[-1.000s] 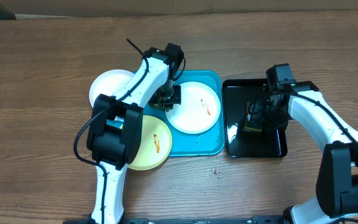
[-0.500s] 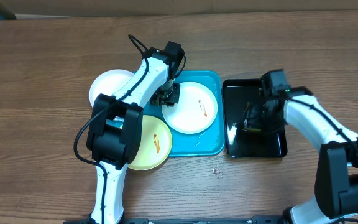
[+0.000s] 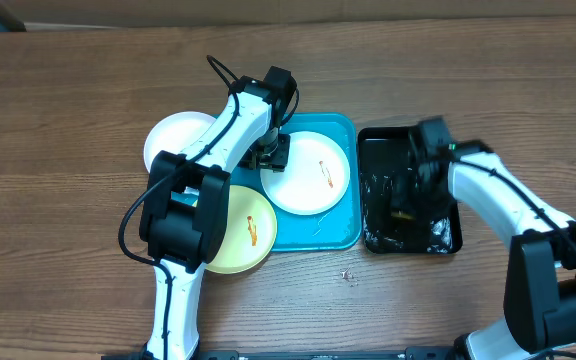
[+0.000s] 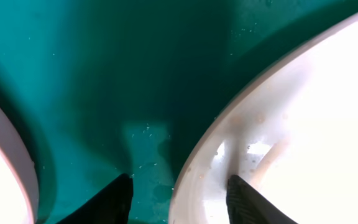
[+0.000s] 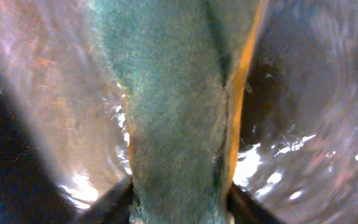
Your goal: Clean dirty plates on tray and stack at the side
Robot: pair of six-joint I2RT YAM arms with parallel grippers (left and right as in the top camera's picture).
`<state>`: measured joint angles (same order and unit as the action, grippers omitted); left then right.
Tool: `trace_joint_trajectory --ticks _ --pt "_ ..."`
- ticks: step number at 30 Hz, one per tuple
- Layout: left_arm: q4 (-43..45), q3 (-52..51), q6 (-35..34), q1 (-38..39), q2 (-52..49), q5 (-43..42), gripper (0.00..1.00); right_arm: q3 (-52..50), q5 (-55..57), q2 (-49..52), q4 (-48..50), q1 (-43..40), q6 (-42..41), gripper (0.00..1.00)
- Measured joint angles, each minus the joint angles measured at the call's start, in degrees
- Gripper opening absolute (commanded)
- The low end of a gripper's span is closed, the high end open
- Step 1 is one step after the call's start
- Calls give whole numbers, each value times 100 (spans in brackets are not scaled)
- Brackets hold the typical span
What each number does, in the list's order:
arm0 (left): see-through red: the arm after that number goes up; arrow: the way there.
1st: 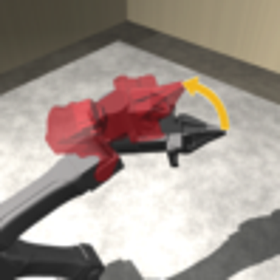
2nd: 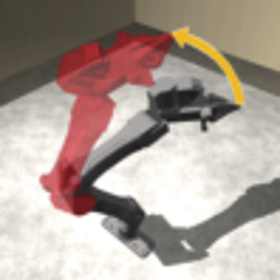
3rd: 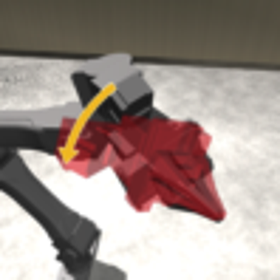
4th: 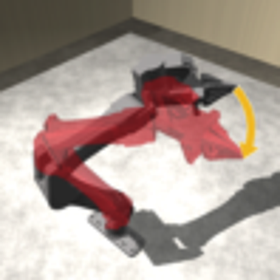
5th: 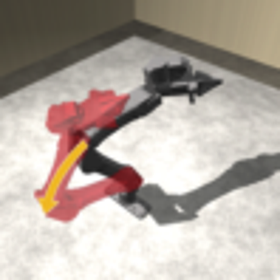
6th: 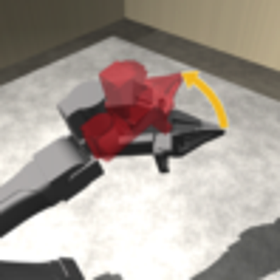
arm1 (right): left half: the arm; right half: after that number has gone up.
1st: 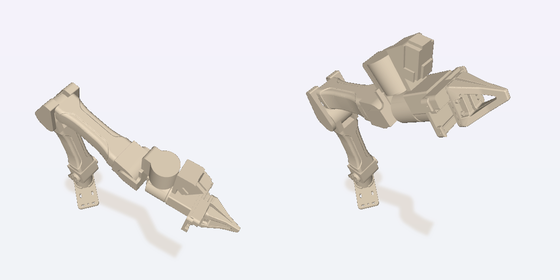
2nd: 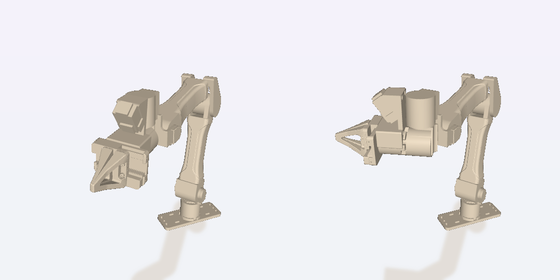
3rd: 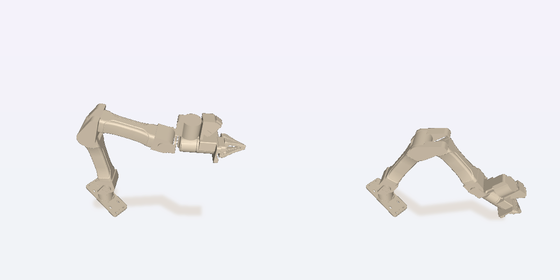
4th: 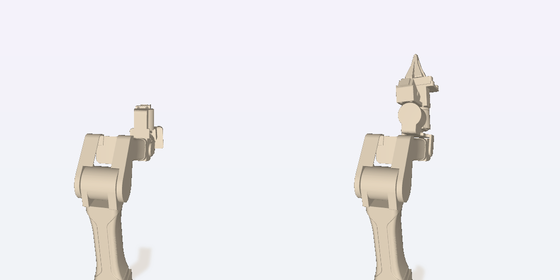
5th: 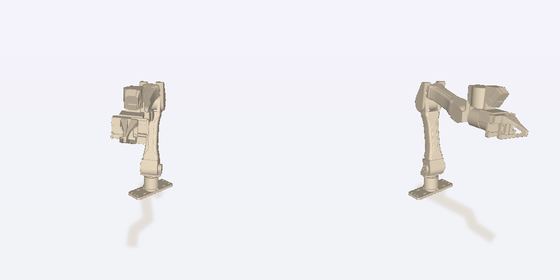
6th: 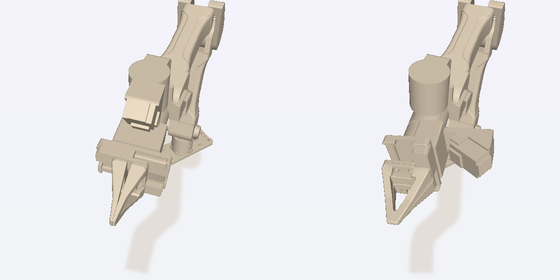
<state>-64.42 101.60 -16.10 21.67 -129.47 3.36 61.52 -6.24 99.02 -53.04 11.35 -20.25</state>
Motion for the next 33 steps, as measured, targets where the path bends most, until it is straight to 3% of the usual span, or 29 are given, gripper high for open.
trace_joint_trajectory --ticks 5,11,12,14,16,18,21,25,28,33 --pt "0 0 0 0 0 -9 53 868 369 -7 111 0 61 57" --pt "-4 0 0 0 0 -9 53 544 723 28 498 7 74 56" --pt "-4 0 0 0 0 -11 53 380 752 76 717 15 72 49" --pt "-4 0 0 0 0 -9 53 136 793 179 1045 35 63 23" --pt "-4 0 0 0 0 -11 55 -153 789 345 1458 59 59 13" --pt "-2 0 2 0 0 -11 58 -284 787 400 1696 68 37 16" --pt "15 0 2 0 0 -11 61 -264 754 396 1698 68 9 44" --pt "55 0 2 0 0 -11 61 275 706 424 872 68 90 65" --pt "68 0 2 0 0 -11 61 669 708 424 592 68 90 63" --pt "70 0 2 0 0 -11 61 730 713 422 662 68 72 38"
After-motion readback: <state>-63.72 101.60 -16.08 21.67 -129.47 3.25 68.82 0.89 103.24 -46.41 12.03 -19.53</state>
